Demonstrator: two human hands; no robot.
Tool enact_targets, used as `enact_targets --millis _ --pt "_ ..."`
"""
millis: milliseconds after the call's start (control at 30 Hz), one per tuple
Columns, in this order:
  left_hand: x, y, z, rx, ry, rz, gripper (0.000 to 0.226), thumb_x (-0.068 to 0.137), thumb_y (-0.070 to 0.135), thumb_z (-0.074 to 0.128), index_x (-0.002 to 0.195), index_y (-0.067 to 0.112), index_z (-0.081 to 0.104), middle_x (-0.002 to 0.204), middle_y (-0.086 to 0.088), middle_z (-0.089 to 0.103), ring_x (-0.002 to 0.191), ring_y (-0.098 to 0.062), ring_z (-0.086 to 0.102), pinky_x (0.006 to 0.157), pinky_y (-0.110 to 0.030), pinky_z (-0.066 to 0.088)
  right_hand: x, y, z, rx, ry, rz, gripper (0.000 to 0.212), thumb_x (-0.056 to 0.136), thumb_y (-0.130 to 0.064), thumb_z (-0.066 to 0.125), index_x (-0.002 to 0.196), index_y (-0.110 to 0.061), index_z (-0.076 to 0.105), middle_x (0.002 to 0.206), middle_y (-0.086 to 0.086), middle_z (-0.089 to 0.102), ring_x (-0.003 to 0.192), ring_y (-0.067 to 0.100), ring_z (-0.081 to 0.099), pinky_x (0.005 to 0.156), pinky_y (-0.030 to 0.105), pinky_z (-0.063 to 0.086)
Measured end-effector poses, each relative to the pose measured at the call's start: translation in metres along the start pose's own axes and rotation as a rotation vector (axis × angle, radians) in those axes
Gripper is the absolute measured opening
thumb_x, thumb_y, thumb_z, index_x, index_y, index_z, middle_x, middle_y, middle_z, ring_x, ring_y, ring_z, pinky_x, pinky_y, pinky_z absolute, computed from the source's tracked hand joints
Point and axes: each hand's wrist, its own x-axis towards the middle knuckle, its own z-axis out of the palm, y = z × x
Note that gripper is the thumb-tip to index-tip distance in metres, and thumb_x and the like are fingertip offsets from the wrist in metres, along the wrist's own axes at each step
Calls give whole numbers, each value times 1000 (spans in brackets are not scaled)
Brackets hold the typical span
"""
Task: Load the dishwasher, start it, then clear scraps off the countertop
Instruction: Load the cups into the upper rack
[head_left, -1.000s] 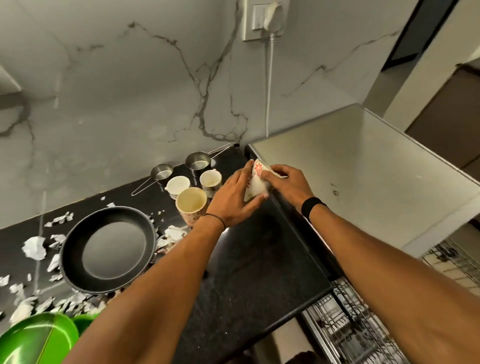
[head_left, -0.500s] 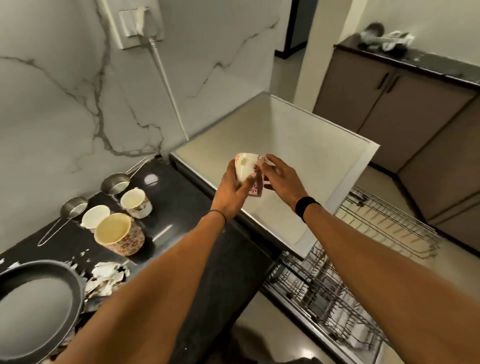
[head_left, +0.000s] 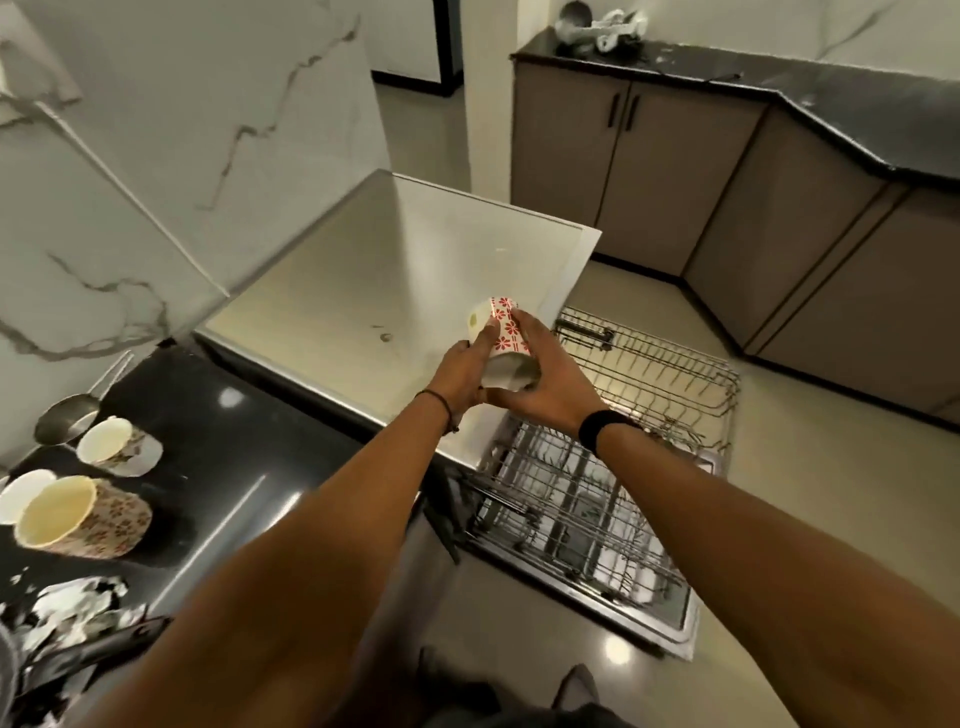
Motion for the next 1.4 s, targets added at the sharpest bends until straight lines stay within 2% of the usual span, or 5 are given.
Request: enact_targets --millis 233,400,633,933,1400 --pt "-5 -10 117 81 -206 -70 59 99 65 44 127 17 64 119 -12 73 113 -32 69 103 -49 52 -54 61 -55 18 256 142 105 69 -46 87 153 -38 25 155 -1 37 135 20 44 106 40 48" --pt "-11 -17 178 249 -329 -72 61 104 62 28 126 18 63 131 -17 66 104 -23 62 78 -34 47 -87 92 -101 71 382 210 99 68 -36 88 151 -31 34 141 0 54 116 17 58 93 34 56" --pt "-16 -36 189 976 -336 788 82 94 21 57 162 29 12 164 -5 23 150 -22 26 121 -46 29 -120 136 -140 271 374 394 96 64 -37 91 145 -31 41 124 -6 60 106 11 64 88 34 59" --pt "15 -70 217 1246 -413 934 92 83 35 79 159 24 28 160 -2 31 145 -24 33 101 -42 52 -115 166 -133 283 237 496 91 54 -55 85 135 -35 50 129 -9 60 116 17 59 95 40 55" --pt "73 -101 198 727 -390 361 97 72 44 89 153 27 38 140 -1 55 125 -19 51 103 -34 46 -88 211 -114 502 250 726 41 95 -31 66 135 -21 61 124 5 68 114 23 65 91 44 59"
